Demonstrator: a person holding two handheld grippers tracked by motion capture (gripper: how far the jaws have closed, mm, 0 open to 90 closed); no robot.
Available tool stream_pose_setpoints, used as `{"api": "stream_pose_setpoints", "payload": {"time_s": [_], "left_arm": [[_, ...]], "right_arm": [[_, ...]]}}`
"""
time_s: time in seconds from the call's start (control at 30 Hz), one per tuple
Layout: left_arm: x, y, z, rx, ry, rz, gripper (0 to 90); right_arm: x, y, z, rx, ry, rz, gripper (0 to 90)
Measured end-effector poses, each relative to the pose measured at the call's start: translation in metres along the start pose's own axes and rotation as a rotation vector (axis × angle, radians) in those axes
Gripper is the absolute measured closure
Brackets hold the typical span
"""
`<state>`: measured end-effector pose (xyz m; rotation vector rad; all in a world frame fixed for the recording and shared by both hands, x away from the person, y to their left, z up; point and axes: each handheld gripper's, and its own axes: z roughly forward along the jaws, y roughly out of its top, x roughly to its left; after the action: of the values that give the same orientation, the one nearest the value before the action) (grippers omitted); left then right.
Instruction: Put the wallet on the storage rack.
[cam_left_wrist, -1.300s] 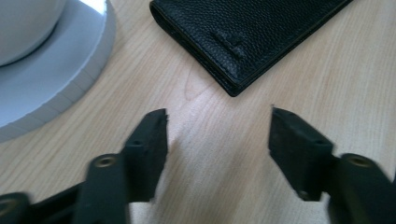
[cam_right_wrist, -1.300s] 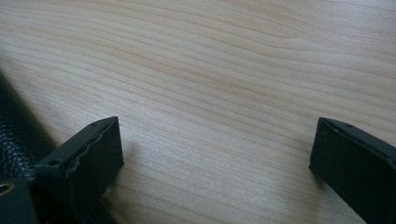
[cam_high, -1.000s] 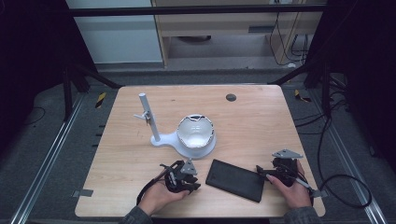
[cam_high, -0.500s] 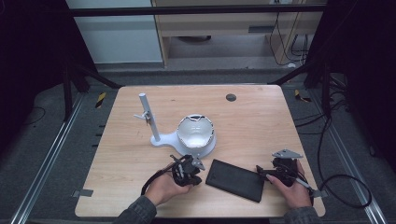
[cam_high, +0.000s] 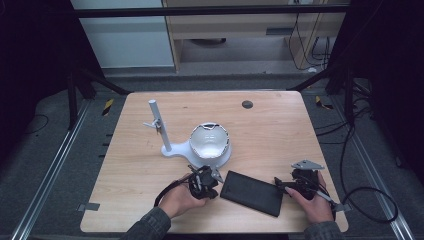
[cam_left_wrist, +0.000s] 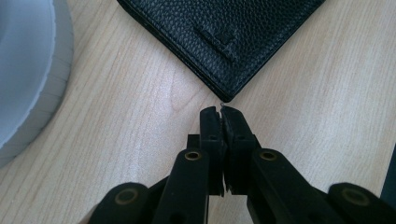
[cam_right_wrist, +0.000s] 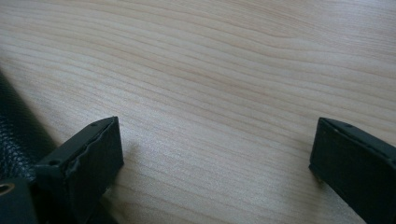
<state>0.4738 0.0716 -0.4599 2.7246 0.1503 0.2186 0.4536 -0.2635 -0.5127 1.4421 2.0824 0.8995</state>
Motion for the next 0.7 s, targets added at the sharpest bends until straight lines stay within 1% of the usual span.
{"api": "stream_pose_setpoints", "payload": {"time_s": [0.33, 0.7], "left_arm": [[-0.0003, 0.0013, 0.0035, 0.009, -0.004, 0.0, 87.2], [-0.0006, 0.0018, 0.009, -0.006, -0.013, 0.009, 86.6]], "right_arm": [[0.0, 0.0, 0.0, 0.0, 0.0, 0.0, 2.7], [0.0, 0.0, 0.0, 0.0, 0.0, 0.0, 2.7]]}}
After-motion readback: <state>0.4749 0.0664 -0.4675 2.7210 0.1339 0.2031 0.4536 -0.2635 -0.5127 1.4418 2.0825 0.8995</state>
